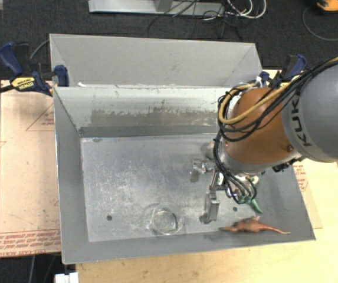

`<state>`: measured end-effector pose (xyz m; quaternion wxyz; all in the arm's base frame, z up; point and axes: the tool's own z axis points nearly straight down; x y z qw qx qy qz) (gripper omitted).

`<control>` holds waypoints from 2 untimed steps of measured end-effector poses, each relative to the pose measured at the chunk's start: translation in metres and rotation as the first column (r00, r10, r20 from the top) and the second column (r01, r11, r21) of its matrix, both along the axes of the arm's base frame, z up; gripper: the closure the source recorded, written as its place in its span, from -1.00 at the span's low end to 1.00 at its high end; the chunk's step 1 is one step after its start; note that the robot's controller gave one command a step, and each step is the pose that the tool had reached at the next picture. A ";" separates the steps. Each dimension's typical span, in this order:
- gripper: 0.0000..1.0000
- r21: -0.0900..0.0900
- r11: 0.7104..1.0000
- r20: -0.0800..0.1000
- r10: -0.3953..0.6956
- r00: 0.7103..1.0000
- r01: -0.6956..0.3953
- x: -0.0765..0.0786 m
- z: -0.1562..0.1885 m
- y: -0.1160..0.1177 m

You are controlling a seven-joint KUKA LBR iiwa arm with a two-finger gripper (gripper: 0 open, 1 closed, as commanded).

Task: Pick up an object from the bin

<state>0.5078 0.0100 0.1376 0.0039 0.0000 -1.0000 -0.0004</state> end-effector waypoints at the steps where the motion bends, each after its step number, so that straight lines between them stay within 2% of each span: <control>1: -1.00 0.000 1.000 0.008 -0.001 1.000 0.001 0.002 0.004 0.000; 2: -1.00 0.003 0.999 0.006 -0.047 0.999 0.047 -0.013 -0.067 0.089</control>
Offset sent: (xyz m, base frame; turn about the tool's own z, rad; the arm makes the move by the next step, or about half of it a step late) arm -0.0141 0.0873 -0.0676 0.0479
